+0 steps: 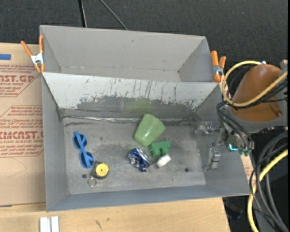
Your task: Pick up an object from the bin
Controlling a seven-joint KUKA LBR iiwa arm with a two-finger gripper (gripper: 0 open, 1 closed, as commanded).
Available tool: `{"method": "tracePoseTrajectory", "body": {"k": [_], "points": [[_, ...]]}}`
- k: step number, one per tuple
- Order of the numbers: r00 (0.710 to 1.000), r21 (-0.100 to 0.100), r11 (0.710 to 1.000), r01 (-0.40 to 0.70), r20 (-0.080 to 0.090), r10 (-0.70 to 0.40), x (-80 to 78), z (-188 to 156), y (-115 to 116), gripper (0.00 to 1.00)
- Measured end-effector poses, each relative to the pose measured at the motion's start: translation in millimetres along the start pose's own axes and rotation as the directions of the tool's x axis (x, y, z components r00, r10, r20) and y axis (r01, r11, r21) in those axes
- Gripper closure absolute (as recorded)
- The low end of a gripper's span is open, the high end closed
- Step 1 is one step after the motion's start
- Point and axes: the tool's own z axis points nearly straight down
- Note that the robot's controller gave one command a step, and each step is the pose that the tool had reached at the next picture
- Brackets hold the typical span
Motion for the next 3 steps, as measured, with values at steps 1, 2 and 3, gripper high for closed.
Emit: {"method": "tracePoseTrajectory", "body": {"k": [1, 2, 3], "points": [[1.0, -0.003, 1.0, -0.012, 0.007, 0.012, -21.6, 12, 62, 0.0], [0.998, -0.003, 0.998, 0.063, 0.003, -0.063, -19.2, 60, 138, 0.0], [0.998, 0.001, 0.998, 0.056, 0.006, -0.056, -20.5, 56, 133, 1.0]]}}
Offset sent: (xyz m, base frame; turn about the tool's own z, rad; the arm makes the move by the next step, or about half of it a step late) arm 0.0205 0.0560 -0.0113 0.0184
